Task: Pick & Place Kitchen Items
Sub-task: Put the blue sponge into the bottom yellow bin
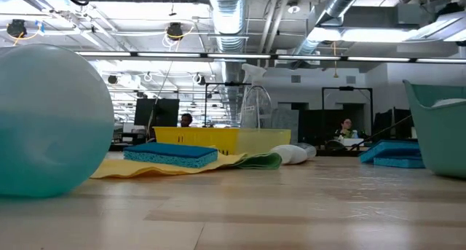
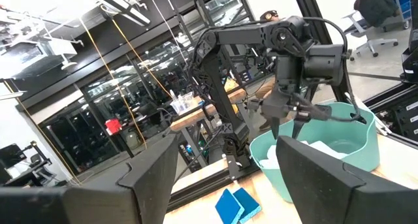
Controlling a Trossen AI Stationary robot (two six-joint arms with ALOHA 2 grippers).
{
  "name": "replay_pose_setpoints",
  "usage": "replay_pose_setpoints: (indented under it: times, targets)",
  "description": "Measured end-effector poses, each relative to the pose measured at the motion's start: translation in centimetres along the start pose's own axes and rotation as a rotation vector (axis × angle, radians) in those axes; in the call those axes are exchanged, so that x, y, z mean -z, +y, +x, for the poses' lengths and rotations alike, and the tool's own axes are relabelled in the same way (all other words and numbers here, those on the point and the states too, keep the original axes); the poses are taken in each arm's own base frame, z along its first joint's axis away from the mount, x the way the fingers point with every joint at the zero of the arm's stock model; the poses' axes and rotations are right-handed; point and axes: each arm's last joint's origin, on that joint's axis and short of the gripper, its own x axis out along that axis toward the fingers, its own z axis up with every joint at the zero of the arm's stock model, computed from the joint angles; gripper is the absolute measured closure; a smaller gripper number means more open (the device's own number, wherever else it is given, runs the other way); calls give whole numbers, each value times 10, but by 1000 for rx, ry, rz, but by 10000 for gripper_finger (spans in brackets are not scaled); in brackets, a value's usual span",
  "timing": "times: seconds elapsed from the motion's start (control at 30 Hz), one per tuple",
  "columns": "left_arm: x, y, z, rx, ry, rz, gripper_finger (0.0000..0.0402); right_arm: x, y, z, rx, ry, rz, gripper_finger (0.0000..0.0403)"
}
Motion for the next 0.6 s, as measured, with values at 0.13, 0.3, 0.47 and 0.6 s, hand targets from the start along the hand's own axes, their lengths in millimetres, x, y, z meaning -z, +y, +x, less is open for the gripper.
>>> replay_pose_setpoints:
  times: [0.13, 0.3, 0.47, 0.6]
  targets:
    - [0, 0, 0, 0, 0, 0, 147, -3, 2, -14, -51, -133, -81, 192]
    - [0, 0, 0, 0, 0, 0, 147, -6, 3, -37, -103, -371, -170, 189]
    - [0, 0, 0, 0, 0, 0, 147, -5, 1, -58, -128, -598, -220, 189]
    - [0, 0, 0, 0, 0, 0, 147, -5, -1, -69, -132, -750, -218, 188]
